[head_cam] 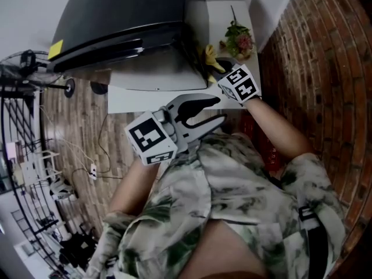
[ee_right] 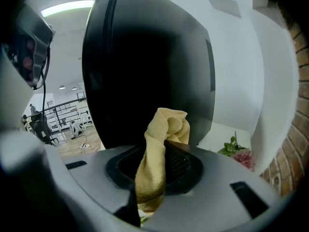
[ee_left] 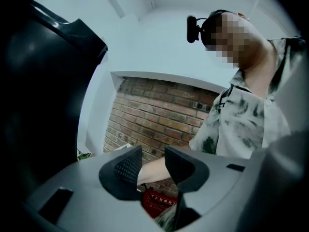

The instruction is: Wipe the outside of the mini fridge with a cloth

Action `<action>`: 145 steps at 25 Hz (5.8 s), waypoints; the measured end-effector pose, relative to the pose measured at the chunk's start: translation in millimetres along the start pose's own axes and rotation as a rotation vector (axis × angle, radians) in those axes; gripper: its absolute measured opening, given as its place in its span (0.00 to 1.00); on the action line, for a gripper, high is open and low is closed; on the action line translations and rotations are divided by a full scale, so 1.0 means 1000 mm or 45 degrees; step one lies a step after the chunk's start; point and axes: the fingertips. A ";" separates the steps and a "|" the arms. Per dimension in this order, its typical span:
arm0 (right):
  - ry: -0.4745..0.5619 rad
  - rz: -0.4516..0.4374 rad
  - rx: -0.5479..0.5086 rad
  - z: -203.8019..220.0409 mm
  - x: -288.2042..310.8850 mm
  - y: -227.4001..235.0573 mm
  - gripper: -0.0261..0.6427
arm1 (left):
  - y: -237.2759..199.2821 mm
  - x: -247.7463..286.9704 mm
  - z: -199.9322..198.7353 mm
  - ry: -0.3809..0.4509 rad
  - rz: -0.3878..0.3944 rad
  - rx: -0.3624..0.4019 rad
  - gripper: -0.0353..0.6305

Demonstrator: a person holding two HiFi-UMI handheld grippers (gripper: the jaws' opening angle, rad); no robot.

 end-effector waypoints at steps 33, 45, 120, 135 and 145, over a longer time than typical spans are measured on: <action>0.111 0.757 0.227 -0.089 -0.091 -0.038 0.18 | -0.061 -0.227 0.028 -0.008 0.372 0.087 0.26; 0.200 1.090 0.230 -0.139 -0.121 -0.176 0.18 | -0.075 -0.328 0.070 -0.119 0.575 0.092 0.26; -0.865 1.810 -0.337 -0.370 0.266 -0.267 0.18 | -0.290 -0.735 0.060 -0.227 1.087 0.110 0.26; -1.097 1.632 -0.250 -0.252 0.330 -0.245 0.18 | -0.312 -0.739 0.072 -0.250 1.033 0.067 0.26; -1.262 1.476 -0.170 -0.177 0.378 -0.232 0.19 | -0.329 -0.749 0.081 -0.264 0.983 0.043 0.26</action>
Point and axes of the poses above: the fingertips, and each gripper's own axes: x forward along the fingers, y to its right, z out of its underside
